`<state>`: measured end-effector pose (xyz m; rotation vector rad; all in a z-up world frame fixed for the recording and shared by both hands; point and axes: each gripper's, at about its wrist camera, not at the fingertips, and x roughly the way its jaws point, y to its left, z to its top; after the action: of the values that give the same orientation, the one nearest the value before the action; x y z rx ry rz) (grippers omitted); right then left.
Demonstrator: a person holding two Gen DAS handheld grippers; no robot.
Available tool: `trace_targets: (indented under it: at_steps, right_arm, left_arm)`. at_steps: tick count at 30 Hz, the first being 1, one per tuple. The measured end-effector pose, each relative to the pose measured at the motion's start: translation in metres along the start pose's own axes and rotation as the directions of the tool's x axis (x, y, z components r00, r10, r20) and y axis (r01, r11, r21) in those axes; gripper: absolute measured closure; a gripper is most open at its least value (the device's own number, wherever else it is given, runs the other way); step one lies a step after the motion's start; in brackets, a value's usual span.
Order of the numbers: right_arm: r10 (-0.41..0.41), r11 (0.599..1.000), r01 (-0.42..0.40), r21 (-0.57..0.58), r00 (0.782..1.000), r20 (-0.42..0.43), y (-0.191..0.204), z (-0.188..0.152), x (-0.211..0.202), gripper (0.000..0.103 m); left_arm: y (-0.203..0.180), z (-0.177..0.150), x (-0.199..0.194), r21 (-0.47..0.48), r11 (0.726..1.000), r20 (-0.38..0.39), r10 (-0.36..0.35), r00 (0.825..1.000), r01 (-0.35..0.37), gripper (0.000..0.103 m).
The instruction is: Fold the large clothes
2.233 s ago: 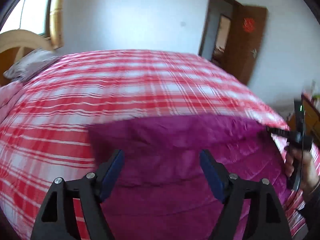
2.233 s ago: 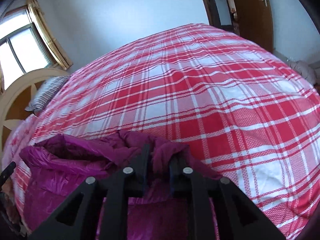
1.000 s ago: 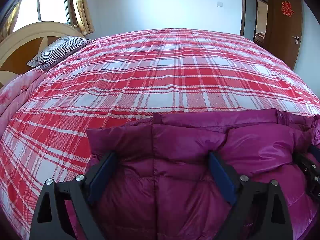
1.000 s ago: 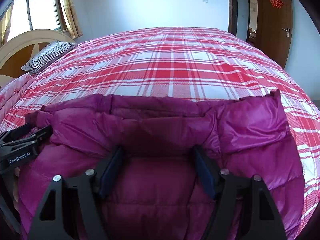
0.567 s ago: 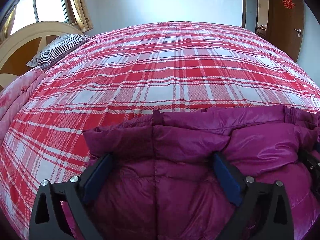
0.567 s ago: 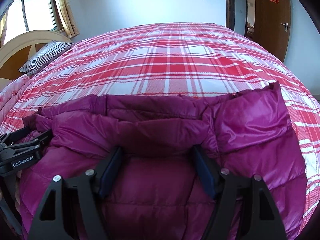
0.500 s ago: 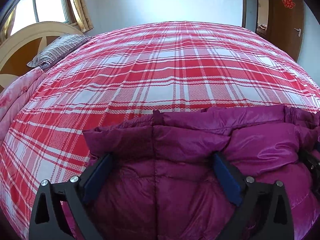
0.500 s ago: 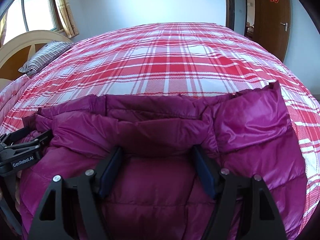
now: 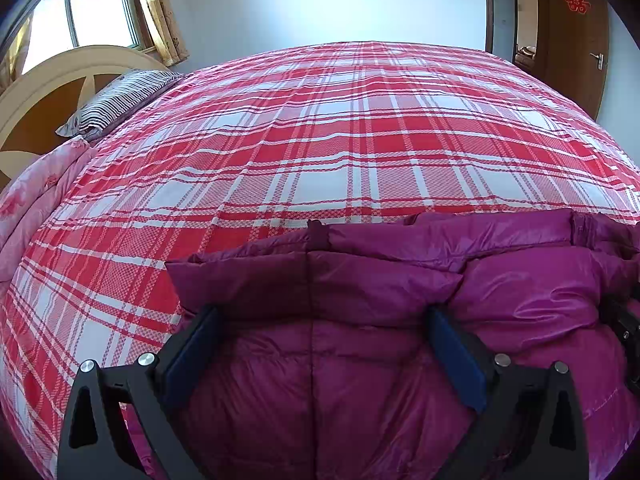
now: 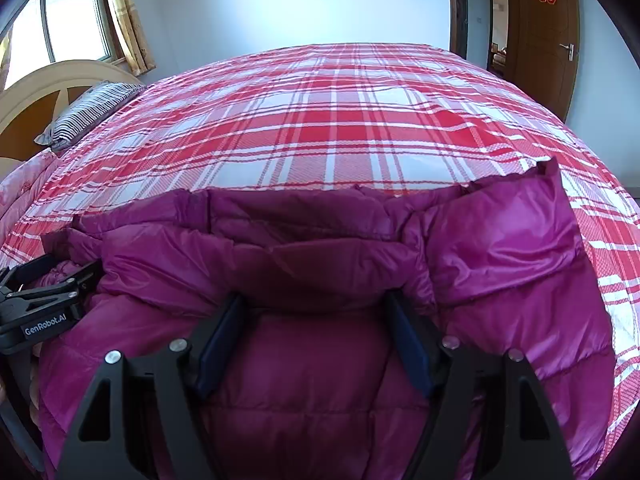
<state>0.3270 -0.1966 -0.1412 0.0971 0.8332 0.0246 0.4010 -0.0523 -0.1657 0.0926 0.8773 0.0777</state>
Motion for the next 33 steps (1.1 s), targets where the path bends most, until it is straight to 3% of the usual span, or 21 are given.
trace_targets:
  at_steps: [16,21,23,27,29,33]
  right_arm:
    - [-0.018,0.999,0.018,-0.031,1.0,-0.005,0.002,0.002,-0.003,0.029]
    - [-0.038,0.999,0.038,0.003,0.993,0.109,-0.017,0.003,-0.037,0.028]
    - [-0.066,0.997,0.062,0.037,0.991,0.112,-0.03,0.004,-0.039,0.028]
    - [-0.087,0.992,0.081,0.101,0.995,0.057,-0.058,-0.002,-0.026,0.028]
    - [-0.089,0.991,0.085,0.1,0.995,0.039,-0.058,-0.001,-0.021,0.027]
    - [-0.078,0.99,0.076,0.117,0.997,0.011,-0.062,-0.001,-0.015,0.025]
  left_arm:
    - [-0.005,0.001,0.001,0.02,0.999,0.0,0.026,1.0,-0.026,0.001]
    - [-0.007,0.002,0.002,0.026,0.999,-0.005,0.032,0.999,-0.032,0.001]
    - [-0.008,0.003,0.001,0.031,0.999,-0.001,0.043,0.999,-0.042,0.001]
    - [-0.018,0.005,-0.02,0.041,0.994,0.049,0.096,0.994,-0.098,0.001]
    - [-0.027,0.006,-0.036,0.045,0.996,0.088,0.074,0.993,-0.078,0.001]
    - [-0.059,0.008,-0.053,0.151,0.986,0.151,0.051,0.987,-0.074,0.001]
